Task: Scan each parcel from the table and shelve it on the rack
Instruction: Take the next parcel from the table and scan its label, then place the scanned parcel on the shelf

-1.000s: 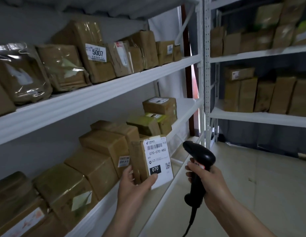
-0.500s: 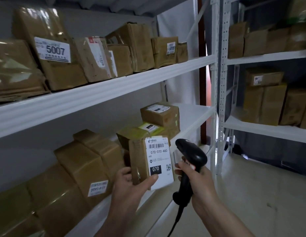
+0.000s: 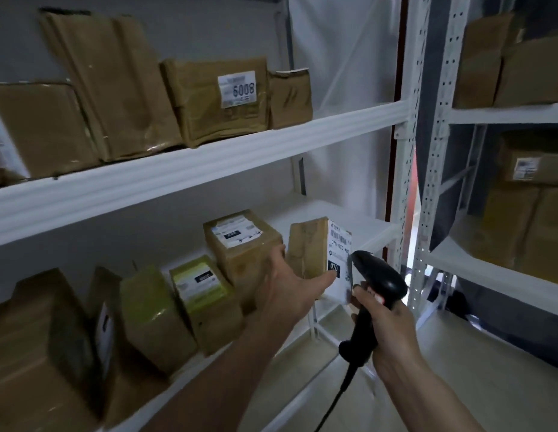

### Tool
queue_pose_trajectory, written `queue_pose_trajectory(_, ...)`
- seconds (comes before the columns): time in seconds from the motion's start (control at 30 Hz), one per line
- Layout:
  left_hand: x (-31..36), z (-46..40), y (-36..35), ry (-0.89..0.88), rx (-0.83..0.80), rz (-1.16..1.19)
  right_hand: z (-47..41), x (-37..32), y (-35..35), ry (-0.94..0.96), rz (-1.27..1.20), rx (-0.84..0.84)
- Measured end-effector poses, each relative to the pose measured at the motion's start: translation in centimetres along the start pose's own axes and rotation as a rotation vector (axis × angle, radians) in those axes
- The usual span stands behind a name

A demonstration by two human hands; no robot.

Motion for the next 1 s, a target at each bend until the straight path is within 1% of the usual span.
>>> queue_pose_trajectory(0.1, 1.6, -3.9, -3.6, -0.054, -0.004, -0.162, -4.3, -0.3, -0.1, -0.037, 0.002, -0.029)
queue_pose_trajectory(0.23, 4.0, -8.0, -6.5, -0.189, 0.026, -0.606, -8.5, 0.1, -0.6, -0.086, -0.011, -0.073)
queue_pose_trajectory(0.27, 4.3, -8.8, -6.9, -0.205, 0.036, -0.679, -9.2, 0.2, -0.6, -0.099, -0.010, -0.081)
queue_pose_trajectory(0.33, 4.2, -10.6, -7.7, -0.191, 0.038, -0.775, -10.6, 0.6, -0.6, -0.124, -0.006, -0.093)
queue_pose_trajectory(0.4, 3.6, -12.1, -8.5, -0.136, 0.024, -0.860, -11.6, 1.0, -0.6, -0.146, 0.000, -0.100)
queue_pose_trajectory(0.5, 2.3, -14.0, -9.3, -0.113, 0.078, -1.024, -12.6, 1.4, -0.5, -0.174, 0.005, -0.114)
queue_pose_trajectory(0.57, 1.5, -14.9, -9.8, -0.182, 0.063, -1.141, -12.9, 1.8, -0.3, -0.196, 0.007, -0.116)
queue_pose_trajectory(0.63, 1.4, -15.6, -10.0, -0.269, 0.007, -1.272, -13.0, 2.2, -0.2, -0.213, 0.012, -0.122)
queue_pose_trajectory(0.73, 2.3, -16.0, -10.1, -0.317, -0.020, -1.539, -13.0, 2.6, -0.2, -0.227, 0.021, -0.119)
queue_pose_trajectory(0.77, 2.4, -15.8, -10.2, -0.327, -0.023, -1.562, -12.9, 2.8, -0.3, -0.228, 0.016, -0.120)
queue_pose_trajectory(0.9, 1.4, -15.2, -9.7, -0.384, -0.100, -1.330, -12.1, 3.2, -0.7, -0.236, -0.002, -0.143)
queue_pose_trajectory(0.93, 1.0, -15.1, -9.3, -0.416, -0.087, -1.325, -11.8, 3.3, -0.8, -0.240, 0.003, -0.152)
queue_pose_trajectory(1.0, 0.5, -14.7, -8.5, -0.471, -0.023, -1.423, -11.0, 3.4, -0.9, -0.251, 0.008, -0.173)
Point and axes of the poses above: each hand's wrist, its own z-axis away from the middle knuckle, its own y-axis out of the back of the hand, x = y × z, the point moved 3 cm from there along -z, towards the middle knuckle, and after that the axes turned 7 degrees about x, right-handed, at the moved point
